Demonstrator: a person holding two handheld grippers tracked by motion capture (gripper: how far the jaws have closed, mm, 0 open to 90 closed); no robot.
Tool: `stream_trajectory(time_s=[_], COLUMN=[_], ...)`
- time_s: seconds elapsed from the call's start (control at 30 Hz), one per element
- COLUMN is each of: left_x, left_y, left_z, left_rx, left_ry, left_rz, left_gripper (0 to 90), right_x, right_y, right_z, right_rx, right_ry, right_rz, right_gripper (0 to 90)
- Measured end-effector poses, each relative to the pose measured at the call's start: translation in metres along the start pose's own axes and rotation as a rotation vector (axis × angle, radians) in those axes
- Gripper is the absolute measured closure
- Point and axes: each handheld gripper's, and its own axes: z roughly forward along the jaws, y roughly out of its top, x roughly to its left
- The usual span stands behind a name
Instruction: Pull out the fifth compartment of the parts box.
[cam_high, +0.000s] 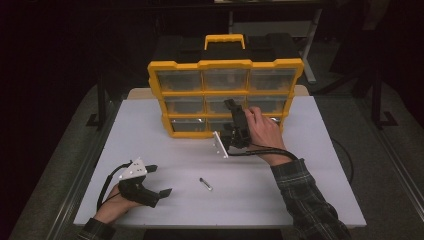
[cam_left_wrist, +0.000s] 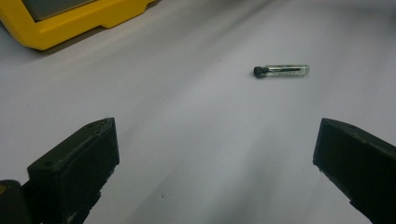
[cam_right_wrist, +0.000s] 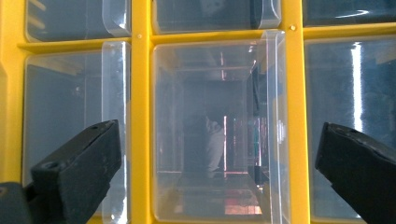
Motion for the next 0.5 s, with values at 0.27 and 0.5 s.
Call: stream_trajectory(time_s=[0.27, 0.5], left_x=[0.0003, 0.0004], left_y=[0.0000, 0.0002], left_z=[0.0003, 0.0000], left_rx=[-0.004, -0.004], left_ry=[0.004, 0.005], left_rz=[-0.003, -0.002], left_gripper=[0.0, 0.0], right_x=[-0.0049, -0.0089], right_y=[0.0005, 0.0007], right_z=[0.0031, 0.0062], right_rx=[0.012, 0.028], right_ry=[-0.013, -0.024], right_rz=[0.005, -0.007], right_gripper=[2.9, 6.1])
